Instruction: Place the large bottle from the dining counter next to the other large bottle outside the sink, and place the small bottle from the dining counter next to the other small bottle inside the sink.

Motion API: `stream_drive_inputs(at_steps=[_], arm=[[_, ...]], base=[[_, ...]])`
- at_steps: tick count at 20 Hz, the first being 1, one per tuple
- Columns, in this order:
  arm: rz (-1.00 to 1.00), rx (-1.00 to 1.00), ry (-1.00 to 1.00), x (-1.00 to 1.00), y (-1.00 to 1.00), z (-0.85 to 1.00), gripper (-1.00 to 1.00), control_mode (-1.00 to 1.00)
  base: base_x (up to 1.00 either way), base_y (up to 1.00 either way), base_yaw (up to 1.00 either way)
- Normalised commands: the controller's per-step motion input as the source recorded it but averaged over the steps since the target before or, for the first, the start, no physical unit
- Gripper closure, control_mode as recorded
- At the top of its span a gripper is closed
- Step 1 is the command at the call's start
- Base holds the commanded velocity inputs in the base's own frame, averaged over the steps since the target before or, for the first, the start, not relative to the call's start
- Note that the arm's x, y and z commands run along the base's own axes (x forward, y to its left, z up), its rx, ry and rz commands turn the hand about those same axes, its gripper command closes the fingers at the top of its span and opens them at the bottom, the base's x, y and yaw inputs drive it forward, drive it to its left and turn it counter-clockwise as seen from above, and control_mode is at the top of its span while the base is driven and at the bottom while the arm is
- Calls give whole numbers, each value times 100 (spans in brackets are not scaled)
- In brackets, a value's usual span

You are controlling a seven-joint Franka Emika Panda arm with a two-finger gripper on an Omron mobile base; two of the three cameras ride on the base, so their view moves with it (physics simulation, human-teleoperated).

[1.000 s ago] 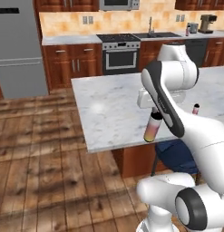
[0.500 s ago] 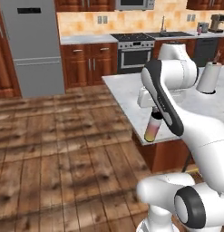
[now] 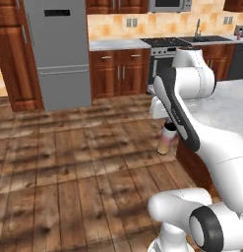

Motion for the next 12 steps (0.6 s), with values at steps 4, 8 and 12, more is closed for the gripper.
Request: stream_drive_inputs(at_steps=[4,8,12], arm=[[0,0,0,0,0,0,100,100],[0,0,0,0,0,0,100,100],[0,0,0,0,0,0,100,100]], base=[[100,93,-4],[100,85,-4],[100,52,-5]])
